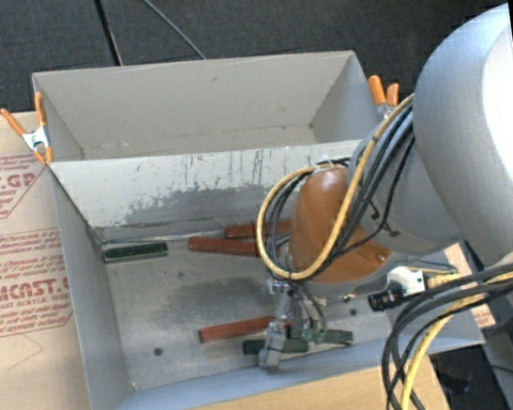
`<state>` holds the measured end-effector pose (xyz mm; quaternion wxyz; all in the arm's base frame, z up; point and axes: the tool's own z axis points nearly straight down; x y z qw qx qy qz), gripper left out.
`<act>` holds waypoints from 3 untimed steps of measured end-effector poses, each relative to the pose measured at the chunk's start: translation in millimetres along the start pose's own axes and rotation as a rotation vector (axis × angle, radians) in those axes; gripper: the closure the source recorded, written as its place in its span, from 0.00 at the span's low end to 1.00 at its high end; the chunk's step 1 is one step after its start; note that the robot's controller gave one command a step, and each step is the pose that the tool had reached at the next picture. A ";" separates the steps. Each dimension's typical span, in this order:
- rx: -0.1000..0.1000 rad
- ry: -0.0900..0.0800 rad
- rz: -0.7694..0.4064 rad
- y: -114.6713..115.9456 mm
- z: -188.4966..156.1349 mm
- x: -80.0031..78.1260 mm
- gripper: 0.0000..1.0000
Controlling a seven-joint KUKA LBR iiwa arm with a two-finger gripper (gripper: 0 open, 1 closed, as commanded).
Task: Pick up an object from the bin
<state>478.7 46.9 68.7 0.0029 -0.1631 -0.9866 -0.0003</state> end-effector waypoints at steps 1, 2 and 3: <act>0.000 -0.003 -0.001 0.6 0.1 0.8 0.00; -0.004 -0.010 -0.002 1.8 -3.4 -1.8 1.00; -0.002 -0.007 -0.002 2.6 -28.8 -1.7 1.00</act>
Offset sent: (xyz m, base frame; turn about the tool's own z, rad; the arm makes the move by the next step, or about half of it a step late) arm 0.0000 0.0000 0.0000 0.0000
